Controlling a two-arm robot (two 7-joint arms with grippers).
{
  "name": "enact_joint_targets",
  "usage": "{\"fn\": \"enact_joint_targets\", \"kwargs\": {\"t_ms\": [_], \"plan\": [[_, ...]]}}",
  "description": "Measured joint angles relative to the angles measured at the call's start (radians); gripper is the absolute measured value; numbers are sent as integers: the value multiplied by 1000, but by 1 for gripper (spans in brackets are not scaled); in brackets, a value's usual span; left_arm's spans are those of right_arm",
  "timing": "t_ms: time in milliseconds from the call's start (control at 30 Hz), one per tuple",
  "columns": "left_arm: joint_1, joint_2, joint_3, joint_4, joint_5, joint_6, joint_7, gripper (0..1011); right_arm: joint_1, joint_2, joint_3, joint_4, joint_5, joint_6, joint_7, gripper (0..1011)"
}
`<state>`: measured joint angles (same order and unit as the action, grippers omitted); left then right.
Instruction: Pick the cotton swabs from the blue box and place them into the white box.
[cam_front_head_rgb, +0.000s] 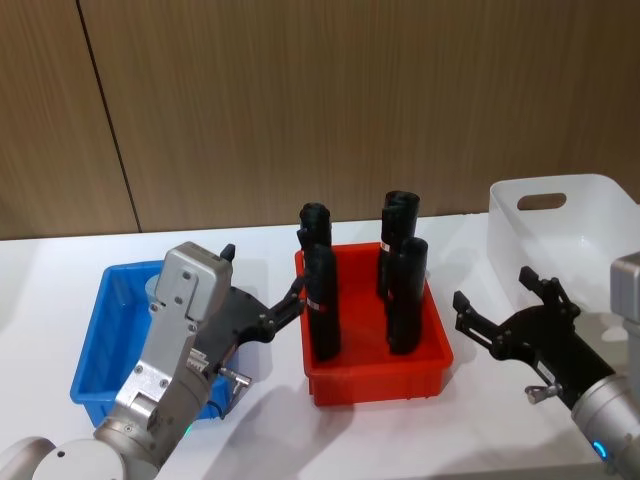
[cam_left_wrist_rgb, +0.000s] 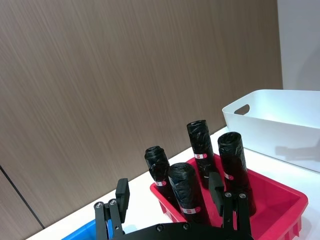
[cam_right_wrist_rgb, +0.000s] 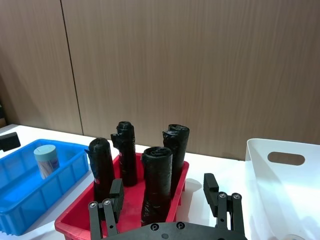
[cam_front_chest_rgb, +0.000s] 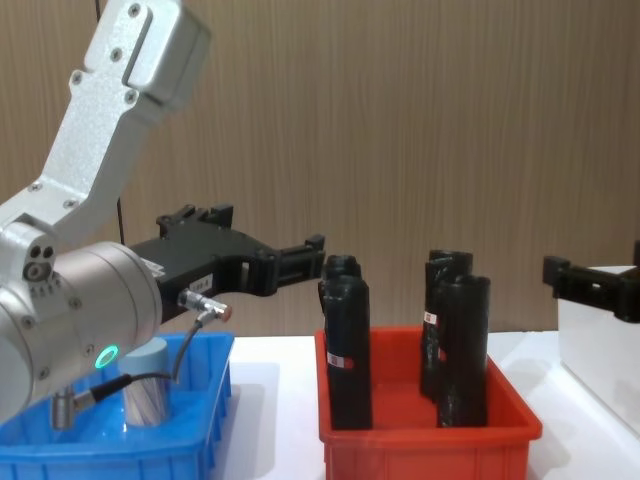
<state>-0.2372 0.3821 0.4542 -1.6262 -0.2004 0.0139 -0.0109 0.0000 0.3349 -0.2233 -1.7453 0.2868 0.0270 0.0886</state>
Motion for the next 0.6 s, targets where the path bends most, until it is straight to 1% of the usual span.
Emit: {"fn": "enact_joint_targets", "kwargs": {"t_ms": [200, 233, 367, 500, 567, 600], "plan": [[0, 0, 0, 0, 0, 0, 0, 1004, 35, -7, 4, 55, 0, -12, 48, 1001], [0, 0, 0, 0, 0, 0, 0, 1004, 46, -10, 4, 72, 0, -15, 65, 1001], [0, 0, 0, 0, 0, 0, 0, 1004, 74, -16, 6, 112, -1, -20, 102, 1002], [0, 0, 0, 0, 0, 0, 0, 1004, 124, -28, 7, 182, -10, -26, 159, 1002], [0, 0, 0, 0, 0, 0, 0, 1004, 142, -32, 7, 208, -13, -28, 176, 1002], [0, 0, 0, 0, 0, 0, 0, 1004, 162, -37, 7, 236, -16, -29, 193, 1002]]}}
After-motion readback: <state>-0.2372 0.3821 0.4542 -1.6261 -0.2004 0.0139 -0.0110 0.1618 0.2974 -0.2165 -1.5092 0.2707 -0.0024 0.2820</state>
